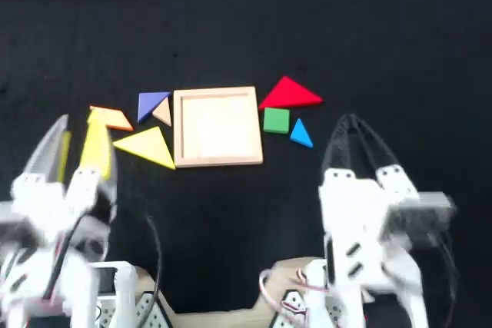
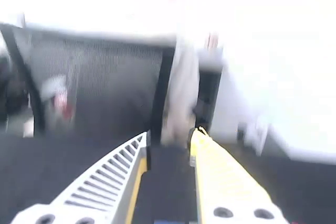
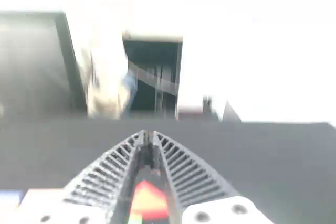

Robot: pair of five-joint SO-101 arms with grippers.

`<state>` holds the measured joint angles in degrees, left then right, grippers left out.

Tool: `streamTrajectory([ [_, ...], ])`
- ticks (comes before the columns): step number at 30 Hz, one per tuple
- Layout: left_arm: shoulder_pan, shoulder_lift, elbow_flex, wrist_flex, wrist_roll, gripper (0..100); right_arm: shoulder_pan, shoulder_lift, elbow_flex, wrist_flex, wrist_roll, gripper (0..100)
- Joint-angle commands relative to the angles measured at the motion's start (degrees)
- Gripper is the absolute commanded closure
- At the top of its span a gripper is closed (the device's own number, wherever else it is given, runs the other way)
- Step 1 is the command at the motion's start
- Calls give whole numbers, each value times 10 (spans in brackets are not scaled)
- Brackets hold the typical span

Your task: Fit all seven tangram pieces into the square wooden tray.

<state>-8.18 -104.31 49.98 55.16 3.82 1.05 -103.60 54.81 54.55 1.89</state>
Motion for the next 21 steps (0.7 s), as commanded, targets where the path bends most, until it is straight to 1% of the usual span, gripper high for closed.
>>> streamTrajectory([
  [1, 4, -2, -177, 69, 3, 859, -7, -41, -94, -6, -4, 987],
  [4, 4, -2, -240, 171, 3, 859, -7, -41, -136, 62, -4, 987],
  [7, 3, -2, -274, 279, 3, 859, -7, -41, -198, 178, -4, 987],
  [9, 3, -2, -294, 324, 3, 859, -7, -41, -260, 259, -4, 987],
  [10, 3, -2, -311, 331, 3, 859, -7, -41, -295, 290, -2, 987],
  [11, 1, -2, -333, 319, 3, 859, -7, -41, -325, 304, -2, 987],
  [12, -1, -1, -355, 296, 3, 859, -7, -39, -351, 297, -4, 987],
  [14, -2, 2, -376, 220, 3, 859, -7, -39, -370, 224, -4, 987],
  [17, -2, 2, -352, 102, 3, 859, -7, -40, -330, 97, -4, 987],
  [18, -2, 0, -343, 80, 3, 859, -7, -40, -312, 69, -4, 987],
  [21, 1, -1, -343, 74, 3, 859, -7, -40, -263, 17, -4, 987],
])
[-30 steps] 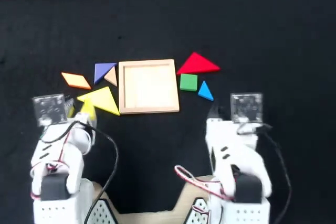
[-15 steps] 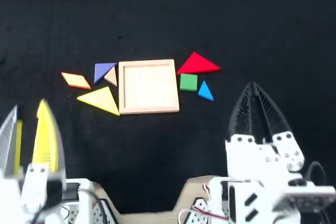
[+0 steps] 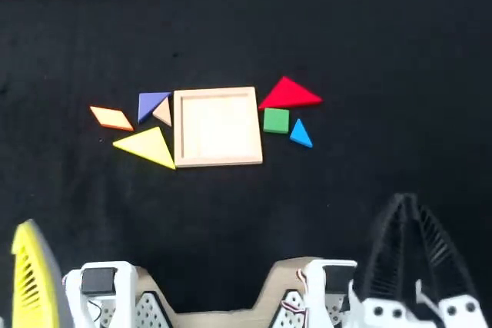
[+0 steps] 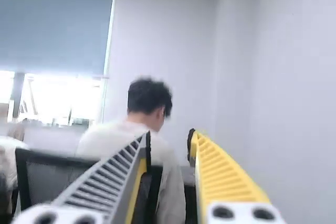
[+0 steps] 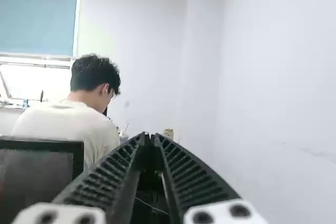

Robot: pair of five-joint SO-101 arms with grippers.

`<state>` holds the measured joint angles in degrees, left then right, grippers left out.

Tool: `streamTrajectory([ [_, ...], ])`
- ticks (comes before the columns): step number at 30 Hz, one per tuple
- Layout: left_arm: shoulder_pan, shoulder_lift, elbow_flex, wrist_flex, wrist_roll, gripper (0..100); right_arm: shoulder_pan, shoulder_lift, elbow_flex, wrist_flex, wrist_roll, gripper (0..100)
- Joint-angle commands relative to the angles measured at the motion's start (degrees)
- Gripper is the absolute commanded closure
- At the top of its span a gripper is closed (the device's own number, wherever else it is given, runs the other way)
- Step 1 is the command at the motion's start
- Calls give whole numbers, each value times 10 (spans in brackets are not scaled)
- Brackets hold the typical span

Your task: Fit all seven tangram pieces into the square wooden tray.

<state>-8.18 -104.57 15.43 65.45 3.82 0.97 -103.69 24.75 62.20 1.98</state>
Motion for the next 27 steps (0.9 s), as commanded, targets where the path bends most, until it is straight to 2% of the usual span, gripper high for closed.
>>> streamTrajectory([
  [1, -2, 2, -5, -29, 3, 859, -7, -39, 54, -62, -4, 987],
  [4, -7, 5, -33, -34, 5, 859, -7, -38, 75, -101, -4, 987],
  [7, -47, -1, -40, -23, 19, 859, -7, -38, 88, -166, -1, 987],
  [10, -77, -1, -42, 76, 23, 859, -7, -40, 88, -163, -1, 987],
  [12, -92, 0, -49, 153, 23, 859, -7, -40, 89, -119, -4, 986],
  [13, -98, 1, -51, 156, 25, 859, -7, -40, 89, -88, -4, 986],
  [16, -114, 1, -57, 127, 70, 859, -7, -40, 87, -26, -4, 986],
  [21, -116, 1, -70, 69, 109, 857, -6, -40, 37, -22, -4, 983],
  [25, -116, 5, -60, 16, 95, 857, -4, -36, 29, -25, -3, 871],
  [27, -116, 5, -29, -40, 81, 859, -4, -33, 36, -31, -4, 809],
])
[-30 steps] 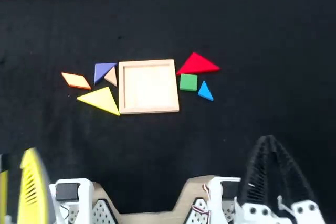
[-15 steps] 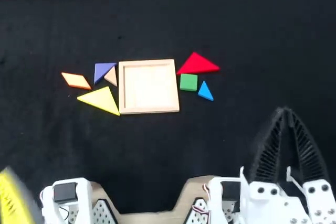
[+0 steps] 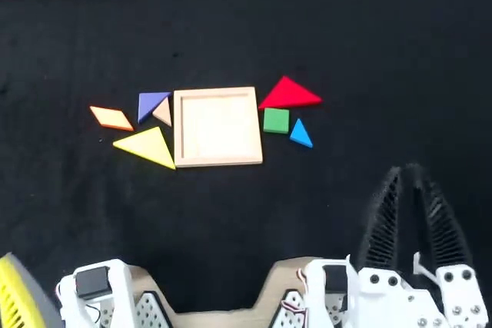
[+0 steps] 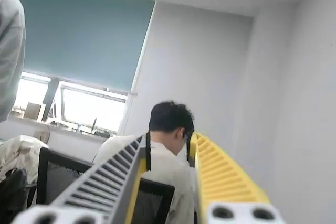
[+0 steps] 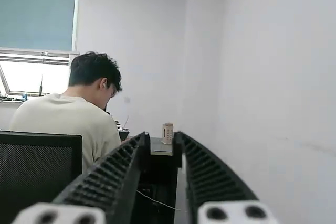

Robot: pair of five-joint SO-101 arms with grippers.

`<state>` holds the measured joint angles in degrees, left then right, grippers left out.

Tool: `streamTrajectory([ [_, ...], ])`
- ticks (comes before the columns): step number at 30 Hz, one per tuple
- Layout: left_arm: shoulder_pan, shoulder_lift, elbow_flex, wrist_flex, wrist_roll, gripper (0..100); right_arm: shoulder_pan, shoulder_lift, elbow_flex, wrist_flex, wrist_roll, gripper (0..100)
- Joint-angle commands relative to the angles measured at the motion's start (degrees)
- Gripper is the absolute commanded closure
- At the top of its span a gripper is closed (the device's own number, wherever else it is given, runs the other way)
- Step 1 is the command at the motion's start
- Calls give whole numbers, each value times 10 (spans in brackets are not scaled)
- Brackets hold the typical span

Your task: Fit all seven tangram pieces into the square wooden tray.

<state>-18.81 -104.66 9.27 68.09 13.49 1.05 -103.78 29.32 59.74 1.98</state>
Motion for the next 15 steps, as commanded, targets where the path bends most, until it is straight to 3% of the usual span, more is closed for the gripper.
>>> streamTrajectory([
  [1, -9, 6, 47, -101, -21, 859, -4, -30, -9, -22, -4, 796],
  [4, -9, 6, 79, -212, -41, 859, 18, -25, -26, -108, -3, 823],
  [9, -42, 6, 82, -363, -80, 859, 156, 6, -119, -250, -2, 854],
  [11, -70, 6, 87, -408, -79, 859, 192, 30, -126, -308, -4, 854],
  [15, -76, 60, 91, -453, -55, 859, 199, 107, -136, -406, -5, 854],
])
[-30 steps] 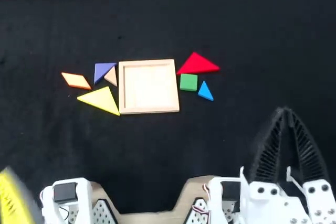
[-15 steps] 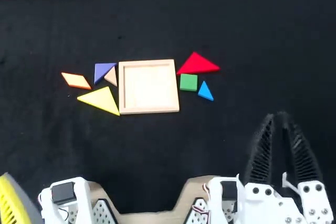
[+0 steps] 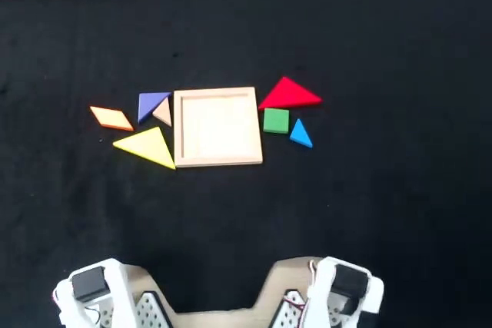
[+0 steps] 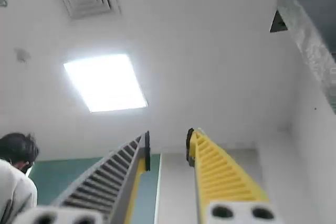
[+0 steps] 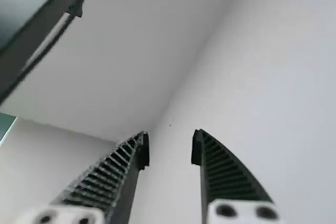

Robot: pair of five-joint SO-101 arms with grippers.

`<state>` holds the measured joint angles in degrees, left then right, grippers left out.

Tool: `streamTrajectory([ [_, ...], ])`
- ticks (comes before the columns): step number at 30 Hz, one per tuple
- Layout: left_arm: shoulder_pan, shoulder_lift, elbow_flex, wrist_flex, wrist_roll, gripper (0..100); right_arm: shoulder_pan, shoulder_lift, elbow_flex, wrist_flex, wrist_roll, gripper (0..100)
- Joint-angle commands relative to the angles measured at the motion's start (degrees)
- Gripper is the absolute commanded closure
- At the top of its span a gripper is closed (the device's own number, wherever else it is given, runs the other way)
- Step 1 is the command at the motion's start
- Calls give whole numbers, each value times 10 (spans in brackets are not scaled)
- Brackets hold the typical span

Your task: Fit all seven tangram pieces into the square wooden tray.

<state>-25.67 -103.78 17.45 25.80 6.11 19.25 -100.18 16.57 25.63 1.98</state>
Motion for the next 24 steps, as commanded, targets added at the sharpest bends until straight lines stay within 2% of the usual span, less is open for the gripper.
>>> streamTrajectory([
  [1, -4, 84, 2, -28, 34, 859, 17, 93, -20, -76, -5, 854],
  [4, 21, 201, -69, 22, 47, 859, 18, 161, -73, -48, -6, 854],
  [9, 98, 405, -330, 246, 37, 859, 18, 313, -211, 84, -6, 854],
  [14, 181, 607, -560, 441, -69, 859, -8, 495, -371, 256, -3, 857],
  [18, 189, 744, -680, 603, -151, 859, -43, 647, -494, 425, -2, 855],
  [24, 189, 864, -770, 753, -158, 859, -97, 823, -618, 626, 0, 857],
])
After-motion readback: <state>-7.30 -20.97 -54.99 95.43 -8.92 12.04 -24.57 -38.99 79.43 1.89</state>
